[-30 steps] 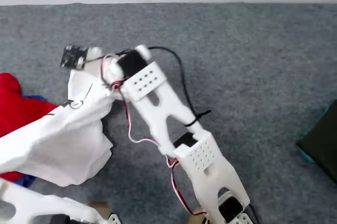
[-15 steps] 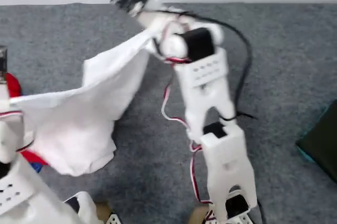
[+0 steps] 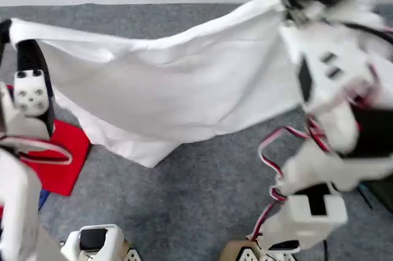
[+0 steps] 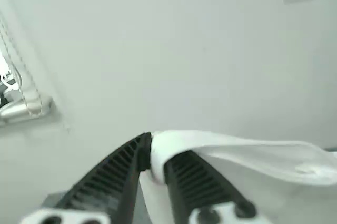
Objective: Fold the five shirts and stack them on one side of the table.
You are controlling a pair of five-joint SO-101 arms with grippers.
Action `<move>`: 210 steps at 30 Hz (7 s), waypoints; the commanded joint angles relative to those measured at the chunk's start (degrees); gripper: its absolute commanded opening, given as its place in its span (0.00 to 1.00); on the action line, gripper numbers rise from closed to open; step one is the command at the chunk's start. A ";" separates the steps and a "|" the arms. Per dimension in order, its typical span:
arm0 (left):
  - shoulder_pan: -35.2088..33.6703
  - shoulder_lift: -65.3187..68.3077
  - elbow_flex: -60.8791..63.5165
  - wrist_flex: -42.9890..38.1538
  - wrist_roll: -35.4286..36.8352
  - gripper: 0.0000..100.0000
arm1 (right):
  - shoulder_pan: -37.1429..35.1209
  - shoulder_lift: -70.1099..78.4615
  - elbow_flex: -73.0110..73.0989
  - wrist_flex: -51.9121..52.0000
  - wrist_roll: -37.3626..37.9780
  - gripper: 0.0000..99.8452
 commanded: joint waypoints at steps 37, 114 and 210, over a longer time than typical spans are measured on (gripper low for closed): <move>1.76 -0.44 -21.41 -1.23 -7.65 0.01 | 20.26 -47.96 46.77 2.24 6.59 0.01; 5.19 78.59 -26.86 -31.65 -16.26 0.01 | 11.56 4.97 94.24 -104.75 19.34 0.01; 28.22 33.32 63.25 7.30 -19.52 0.22 | 16.31 -16.84 94.59 -29.93 -1.58 0.01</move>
